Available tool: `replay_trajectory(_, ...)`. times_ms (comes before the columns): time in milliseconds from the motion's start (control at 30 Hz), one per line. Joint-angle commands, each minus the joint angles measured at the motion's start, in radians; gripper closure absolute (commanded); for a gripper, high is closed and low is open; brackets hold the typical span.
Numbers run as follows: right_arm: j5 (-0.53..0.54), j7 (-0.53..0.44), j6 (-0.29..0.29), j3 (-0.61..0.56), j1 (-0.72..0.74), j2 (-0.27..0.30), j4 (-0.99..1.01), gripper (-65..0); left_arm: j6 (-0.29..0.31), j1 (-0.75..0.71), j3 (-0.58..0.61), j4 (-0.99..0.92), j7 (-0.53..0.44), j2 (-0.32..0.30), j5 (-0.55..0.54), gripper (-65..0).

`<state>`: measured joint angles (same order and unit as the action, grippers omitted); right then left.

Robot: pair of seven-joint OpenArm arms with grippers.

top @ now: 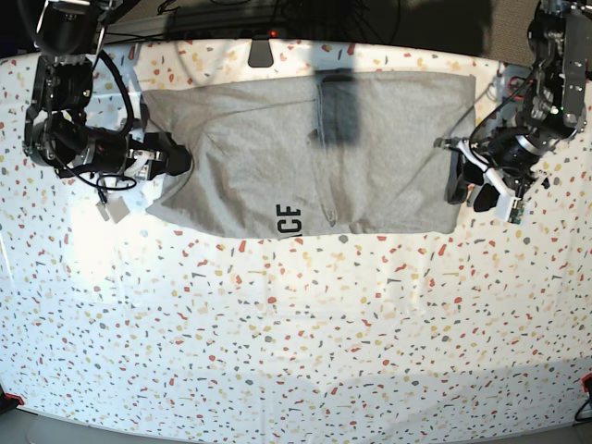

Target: Fold the T-shirt properly

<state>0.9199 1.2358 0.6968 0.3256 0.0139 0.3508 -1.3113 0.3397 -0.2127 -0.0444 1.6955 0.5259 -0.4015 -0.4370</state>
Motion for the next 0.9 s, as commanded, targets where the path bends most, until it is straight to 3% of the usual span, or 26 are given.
replay_trajectory(0, 0.000, 0.013, 0.001, -0.003, 0.008, 0.001, -0.008, -23.3, 0.000, 0.011, -0.006, 0.019, -0.026, -0.014, -0.009, -27.3)
replay_trajectory(167, -0.029, -0.039, 0.001, -0.006, 0.008, -0.010, -0.008, 0.0, 0.000, 0.011, -0.006, 0.019, -0.026, -0.014, -0.009, -27.3)
replay_trajectory(333, -0.091, -0.134, 0.001, -0.006, 0.008, -0.005, -0.009, 0.0, 0.000, 0.011, -0.007, 0.019, -0.025, -0.014, -0.008, -27.3)
replay_trajectory(867, -0.101, -0.094, 0.001, 0.016, 0.011, 0.141, -0.094, 0.0, 0.000, 0.010, -0.007, 0.019, -0.010, -0.014, 0.031, -27.3)
